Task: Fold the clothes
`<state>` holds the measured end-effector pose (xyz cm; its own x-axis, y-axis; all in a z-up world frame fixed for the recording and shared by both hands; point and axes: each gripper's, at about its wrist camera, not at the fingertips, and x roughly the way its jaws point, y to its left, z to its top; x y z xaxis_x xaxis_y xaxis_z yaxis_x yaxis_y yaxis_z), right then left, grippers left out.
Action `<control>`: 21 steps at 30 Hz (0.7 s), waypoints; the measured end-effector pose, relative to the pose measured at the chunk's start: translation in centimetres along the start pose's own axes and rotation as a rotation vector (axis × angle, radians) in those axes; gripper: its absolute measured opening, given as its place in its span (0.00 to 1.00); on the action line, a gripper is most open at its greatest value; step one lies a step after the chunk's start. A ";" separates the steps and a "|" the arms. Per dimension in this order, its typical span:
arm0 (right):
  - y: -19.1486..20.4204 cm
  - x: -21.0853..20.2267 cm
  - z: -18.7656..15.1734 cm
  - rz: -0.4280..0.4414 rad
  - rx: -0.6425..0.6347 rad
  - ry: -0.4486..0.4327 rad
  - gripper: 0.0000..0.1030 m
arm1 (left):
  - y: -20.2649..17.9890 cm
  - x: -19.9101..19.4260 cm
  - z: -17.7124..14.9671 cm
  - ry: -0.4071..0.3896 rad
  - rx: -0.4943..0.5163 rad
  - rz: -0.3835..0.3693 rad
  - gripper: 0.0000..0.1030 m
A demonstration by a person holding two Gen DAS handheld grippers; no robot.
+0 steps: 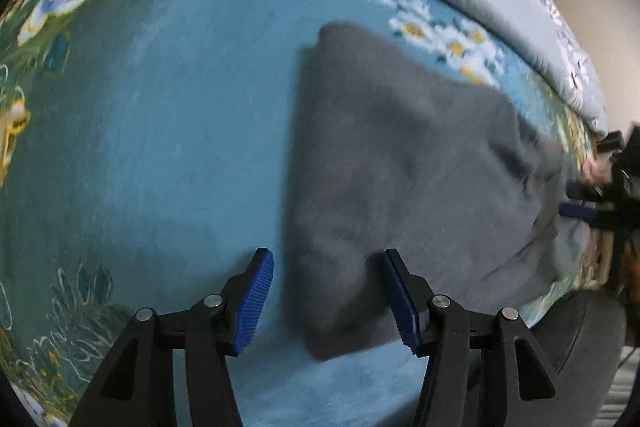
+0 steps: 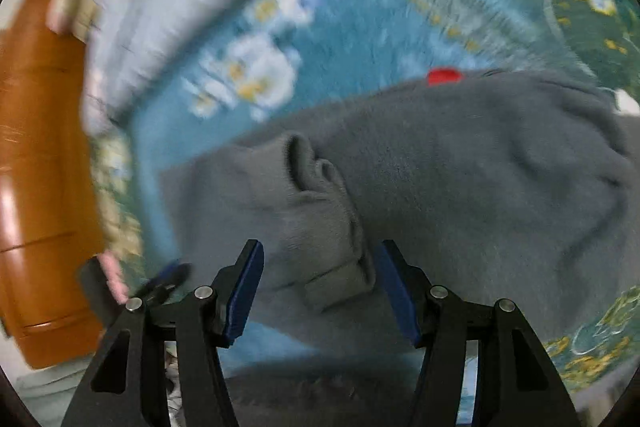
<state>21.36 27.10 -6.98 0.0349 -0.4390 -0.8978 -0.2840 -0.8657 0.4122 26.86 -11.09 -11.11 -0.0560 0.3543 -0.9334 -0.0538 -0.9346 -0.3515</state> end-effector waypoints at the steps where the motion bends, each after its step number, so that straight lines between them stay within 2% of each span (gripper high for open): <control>1: 0.0 1.1 0.4 -0.032 0.007 0.027 0.59 | 0.4 0.0 -0.3 0.003 -0.003 -0.005 0.58; 3: 0.0 2.9 0.8 -0.072 0.026 0.077 0.59 | 1.1 -0.5 -0.4 0.006 -0.029 -0.027 0.58; 4: -0.1 3.6 0.7 -0.081 0.039 0.100 0.54 | 1.2 -1.0 -0.3 -0.002 -0.034 -0.024 0.58; 5: 0.1 3.9 0.5 -0.069 0.033 0.110 0.45 | 1.1 -1.9 -0.1 -0.027 -0.023 -0.016 0.58; 6: 0.2 3.8 0.2 -0.092 0.011 0.112 0.22 | 0.8 -2.5 0.1 -0.047 -0.011 -0.014 0.58; 7: 0.4 3.8 -0.1 -0.115 -0.012 0.114 0.16 | 0.5 -3.1 0.3 -0.065 0.002 -0.012 0.58; 9: 0.2 3.7 -0.8 -0.135 -0.038 0.123 0.13 | -0.7 -3.7 0.8 -0.083 0.034 -0.042 0.58; 12: -0.6 3.2 -1.3 -0.090 -0.024 0.107 0.13 | -3.2 -3.5 1.6 -0.077 0.088 -0.102 0.58; 14: -1.0 2.4 -1.6 -0.039 -0.027 0.085 0.14 | -5.0 -2.2 1.8 -0.050 0.119 -0.110 0.58; 17: -1.9 -0.8 -2.6 0.051 -0.031 -0.025 0.15 | -5.8 -0.3 1.3 -0.012 0.142 -0.061 0.58; 20: -5.9 -5.6 -5.7 0.123 0.039 -0.269 0.29 | -6.0 1.6 0.8 0.012 0.161 0.008 0.58; 21: -7.3 -7.2 -6.7 0.147 0.063 -0.351 0.38 | -6.0 1.5 0.4 -0.001 0.171 0.011 0.58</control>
<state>29.59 34.95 -2.44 -0.3372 -0.4386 -0.8330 -0.3205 -0.7785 0.5397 26.66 -4.94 -10.35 -0.0590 0.3443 -0.9370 -0.2219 -0.9197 -0.3240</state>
